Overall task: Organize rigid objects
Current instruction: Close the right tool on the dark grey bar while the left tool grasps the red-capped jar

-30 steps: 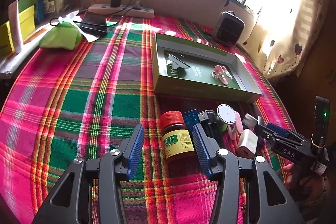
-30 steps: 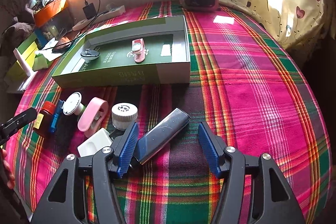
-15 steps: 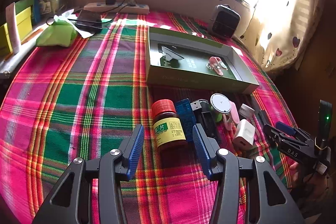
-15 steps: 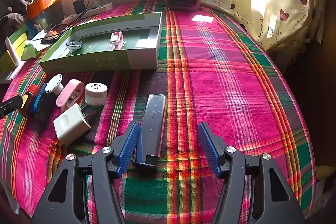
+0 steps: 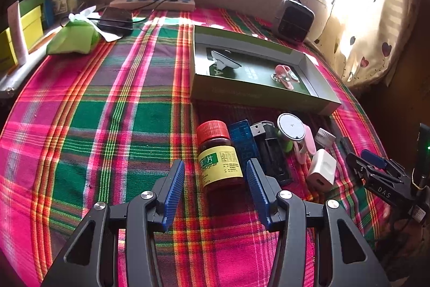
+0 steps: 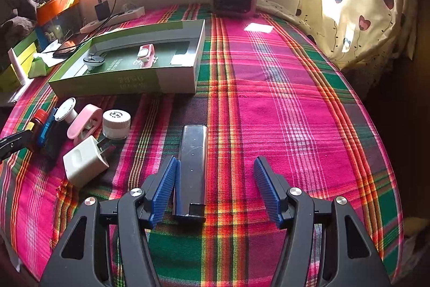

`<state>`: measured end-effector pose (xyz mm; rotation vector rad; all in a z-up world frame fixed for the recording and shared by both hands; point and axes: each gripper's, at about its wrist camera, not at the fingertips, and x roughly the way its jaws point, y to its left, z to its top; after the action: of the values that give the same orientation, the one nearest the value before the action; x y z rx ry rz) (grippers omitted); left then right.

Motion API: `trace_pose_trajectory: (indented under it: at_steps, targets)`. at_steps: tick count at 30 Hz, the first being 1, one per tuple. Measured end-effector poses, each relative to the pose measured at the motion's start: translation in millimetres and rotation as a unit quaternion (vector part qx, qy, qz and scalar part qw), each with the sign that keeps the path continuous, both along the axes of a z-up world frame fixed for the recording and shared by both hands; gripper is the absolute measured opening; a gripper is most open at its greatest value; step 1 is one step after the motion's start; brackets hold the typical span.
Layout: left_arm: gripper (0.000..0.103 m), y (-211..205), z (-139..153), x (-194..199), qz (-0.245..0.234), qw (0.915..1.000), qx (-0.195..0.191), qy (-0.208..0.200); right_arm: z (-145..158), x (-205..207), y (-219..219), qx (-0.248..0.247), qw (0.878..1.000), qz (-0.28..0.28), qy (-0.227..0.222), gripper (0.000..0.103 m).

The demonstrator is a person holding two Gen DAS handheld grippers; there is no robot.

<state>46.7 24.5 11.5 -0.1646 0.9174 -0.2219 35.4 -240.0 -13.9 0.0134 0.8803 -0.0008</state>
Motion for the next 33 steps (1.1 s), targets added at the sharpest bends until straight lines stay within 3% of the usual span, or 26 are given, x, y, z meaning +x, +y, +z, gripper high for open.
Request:
trace_pose_trajectory:
  at_steps: [19,33]
  targets:
    - [0.047,7.4,-7.3,17.4,0.014,0.9997,0.021,-0.004,0.0,1.2,-0.5,0.000,1.000,0.002,0.001,0.057]
    - [0.031,15.5,-8.6,17.4,0.030,0.9994,0.019,-0.006,1.5,-0.8,0.8,-0.001,1.000,0.006,-0.004,0.032]
